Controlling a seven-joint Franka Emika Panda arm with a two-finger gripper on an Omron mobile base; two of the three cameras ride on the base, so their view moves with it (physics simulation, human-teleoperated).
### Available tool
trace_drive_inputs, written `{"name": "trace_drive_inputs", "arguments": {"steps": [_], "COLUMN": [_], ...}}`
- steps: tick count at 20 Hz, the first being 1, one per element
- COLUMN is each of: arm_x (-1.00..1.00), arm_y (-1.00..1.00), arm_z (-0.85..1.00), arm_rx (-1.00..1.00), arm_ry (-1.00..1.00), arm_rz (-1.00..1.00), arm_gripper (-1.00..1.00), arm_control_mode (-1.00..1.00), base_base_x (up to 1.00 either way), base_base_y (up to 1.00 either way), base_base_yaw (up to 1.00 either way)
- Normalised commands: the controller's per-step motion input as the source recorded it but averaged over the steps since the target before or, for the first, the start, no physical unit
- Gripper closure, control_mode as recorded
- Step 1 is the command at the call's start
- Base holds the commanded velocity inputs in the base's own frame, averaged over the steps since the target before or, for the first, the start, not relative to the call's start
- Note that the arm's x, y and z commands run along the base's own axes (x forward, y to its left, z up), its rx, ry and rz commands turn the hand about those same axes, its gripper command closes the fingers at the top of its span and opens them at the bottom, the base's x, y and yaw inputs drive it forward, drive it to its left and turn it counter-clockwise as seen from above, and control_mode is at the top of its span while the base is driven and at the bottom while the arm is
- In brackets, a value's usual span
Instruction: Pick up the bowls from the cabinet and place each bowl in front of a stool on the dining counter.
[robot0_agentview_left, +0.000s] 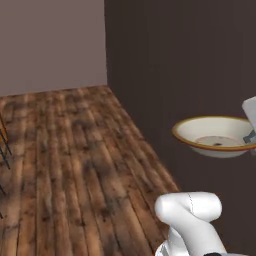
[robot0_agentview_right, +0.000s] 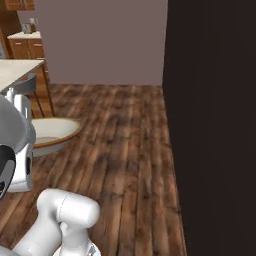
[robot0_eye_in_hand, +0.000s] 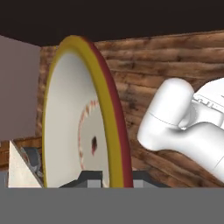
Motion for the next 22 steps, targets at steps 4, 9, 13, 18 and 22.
{"name": "trace_drive_inputs", "arguments": {"steps": [4, 9, 13, 18, 22], "arm_x": [0.00, 0.00, 0.00, 0.00, 0.00], "arm_y": [0.00, 0.00, 0.00, 0.00, 0.00], "arm_z": [0.00, 0.00, 0.00, 0.00, 0.00], "arm_rx": [0.00, 0.00, 0.00, 0.00, 0.00], "arm_ry": [0.00, 0.00, 0.00, 0.00, 0.00], "arm_rz": [0.00, 0.00, 0.00, 0.00, 0.00], "arm_gripper": [1.00, 1.00, 1.00, 1.00, 1.00], "arm_control_mode": [1.00, 1.00, 1.00, 1.00, 1.00], "base_base_x": [1.00, 1.00, 1.00, 1.00, 0.90], "base_base_y": [-0.30, -0.52, -0.56, -0.42, -0.21], "base_base_yaw": [0.60, 0.53, 0.51, 0.50, 0.55]}}
